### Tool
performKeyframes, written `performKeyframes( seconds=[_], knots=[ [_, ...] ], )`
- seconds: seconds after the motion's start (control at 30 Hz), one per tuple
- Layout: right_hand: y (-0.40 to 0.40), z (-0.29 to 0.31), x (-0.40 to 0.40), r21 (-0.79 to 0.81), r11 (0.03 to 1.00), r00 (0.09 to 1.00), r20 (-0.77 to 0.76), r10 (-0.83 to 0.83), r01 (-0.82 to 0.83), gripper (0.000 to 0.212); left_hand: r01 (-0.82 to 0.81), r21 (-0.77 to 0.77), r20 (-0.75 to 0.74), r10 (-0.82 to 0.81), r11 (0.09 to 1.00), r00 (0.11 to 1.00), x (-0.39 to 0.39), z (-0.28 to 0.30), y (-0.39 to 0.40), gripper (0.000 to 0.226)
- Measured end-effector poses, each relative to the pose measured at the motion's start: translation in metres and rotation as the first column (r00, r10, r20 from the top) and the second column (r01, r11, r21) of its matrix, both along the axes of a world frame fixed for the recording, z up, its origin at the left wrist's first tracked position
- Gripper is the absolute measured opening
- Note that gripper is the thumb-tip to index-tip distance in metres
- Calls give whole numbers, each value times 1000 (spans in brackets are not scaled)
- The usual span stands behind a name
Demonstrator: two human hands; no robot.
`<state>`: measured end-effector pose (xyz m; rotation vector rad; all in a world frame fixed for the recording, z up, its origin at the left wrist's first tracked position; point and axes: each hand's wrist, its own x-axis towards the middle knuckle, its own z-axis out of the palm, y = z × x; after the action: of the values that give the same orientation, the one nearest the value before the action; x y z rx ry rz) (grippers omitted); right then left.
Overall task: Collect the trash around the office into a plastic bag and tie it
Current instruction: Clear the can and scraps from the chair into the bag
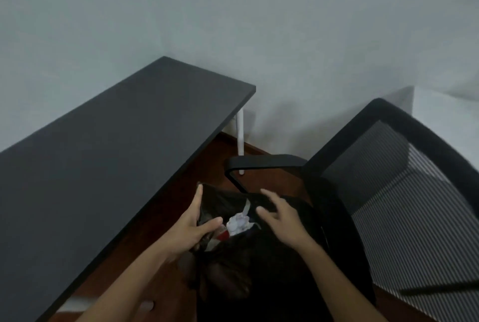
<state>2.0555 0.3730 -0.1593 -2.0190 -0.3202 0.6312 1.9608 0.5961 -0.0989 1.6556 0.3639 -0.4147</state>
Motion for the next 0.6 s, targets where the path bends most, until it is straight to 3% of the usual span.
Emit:
performKeyframes(
  seconds=[0.07,0.17,0.23,0.3,0.37,0.47,0.6],
  knots=[
    [-28,47,7,-111,990,973,221,-63,89,43,-27,-3,45,27,1000,999,-18,32,-2,103],
    [-88,99,28,-245,941,838,542,-65,232,30,-41,24,120,38,999,992,-33,61,-6,118],
    [-136,137,32,-406,813,714,700,-19,419,29,-67,64,193,53,996,980,-51,87,-11,108],
    [-181,163,33,-581,573,701,713,14,579,37,-88,78,246,66,993,967,-68,106,-11,101],
    [-215,174,24,-708,409,791,610,-57,576,53,-102,84,273,75,991,959,-82,121,-7,100],
    [-240,166,-15,-736,475,873,443,-201,483,73,-174,67,283,148,982,948,-117,140,3,96],
    [-242,169,-44,-672,468,817,501,-284,574,37,-212,76,308,179,974,934,-166,150,11,96]
  ],
)
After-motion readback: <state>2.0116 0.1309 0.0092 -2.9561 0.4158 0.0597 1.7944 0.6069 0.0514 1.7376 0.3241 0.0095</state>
